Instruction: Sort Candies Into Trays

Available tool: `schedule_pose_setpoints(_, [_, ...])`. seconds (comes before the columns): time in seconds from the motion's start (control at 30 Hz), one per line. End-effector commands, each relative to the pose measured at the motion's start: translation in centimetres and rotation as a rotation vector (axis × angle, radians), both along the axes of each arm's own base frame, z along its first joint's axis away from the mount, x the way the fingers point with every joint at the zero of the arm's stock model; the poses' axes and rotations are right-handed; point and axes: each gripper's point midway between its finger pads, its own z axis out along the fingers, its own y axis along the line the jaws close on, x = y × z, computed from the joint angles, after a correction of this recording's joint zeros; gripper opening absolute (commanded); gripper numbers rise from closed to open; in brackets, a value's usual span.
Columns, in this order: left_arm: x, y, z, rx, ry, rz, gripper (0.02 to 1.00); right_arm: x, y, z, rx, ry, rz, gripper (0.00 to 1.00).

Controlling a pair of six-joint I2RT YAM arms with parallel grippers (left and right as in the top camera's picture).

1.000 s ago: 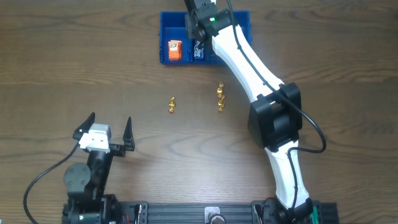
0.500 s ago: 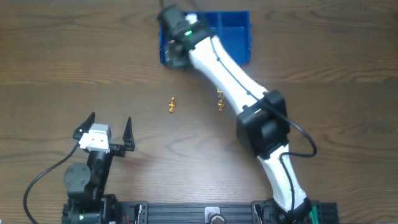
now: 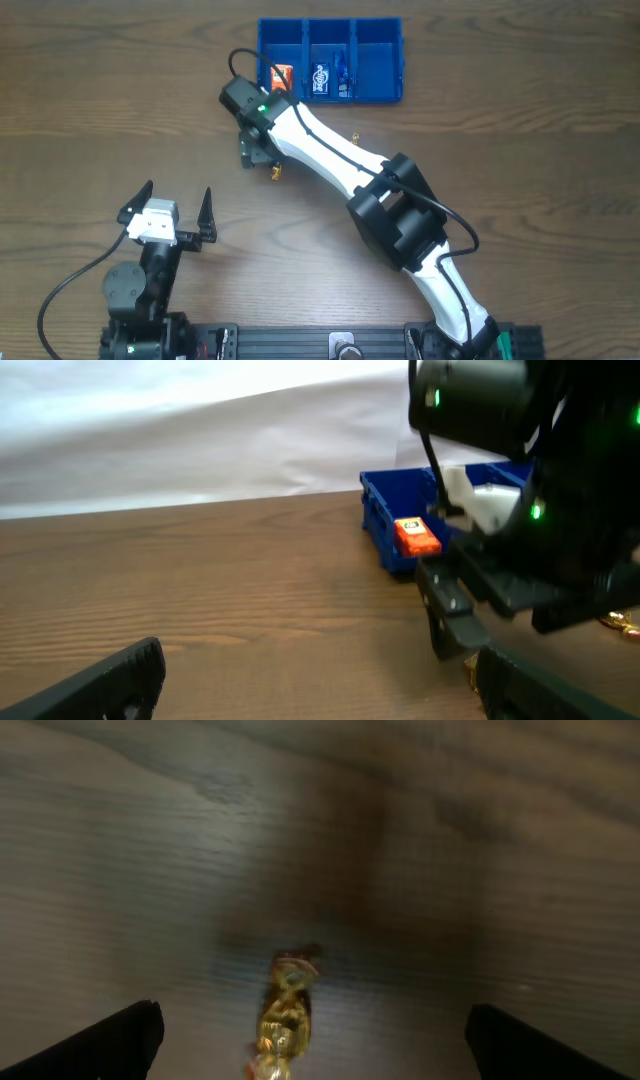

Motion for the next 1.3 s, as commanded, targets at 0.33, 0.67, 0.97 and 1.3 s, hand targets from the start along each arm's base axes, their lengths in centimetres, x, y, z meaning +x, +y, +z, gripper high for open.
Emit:
schedule_pose_setpoints(0.33, [-0.1, -0.3, -1.6, 0.011, 0.042, -0.02, 0.998, -0.9, 0.2, -2.5, 0.004, 0.022, -0.08, 0.972])
schedule_pose_setpoints(0.67, [-0.1, -0.3, -1.6, 0.011, 0.042, -0.02, 0.998, -2.1, 0.6, -2.8, -0.012, 0.041, -0.083, 0.737])
schedule_pose_setpoints(0.97, [-0.1, -0.3, -1.6, 0.011, 0.042, -0.02, 0.998, -2.3, 0.4, -3.9, -0.028, 0.055, -0.083, 0.663])
schedule_pose_setpoints(1.3, [-0.1, -0.3, -1.6, 0.011, 0.042, -0.02, 0.998, -2.0, 0.7, -4.0, -0.017, 0.045, -0.087, 0.314])
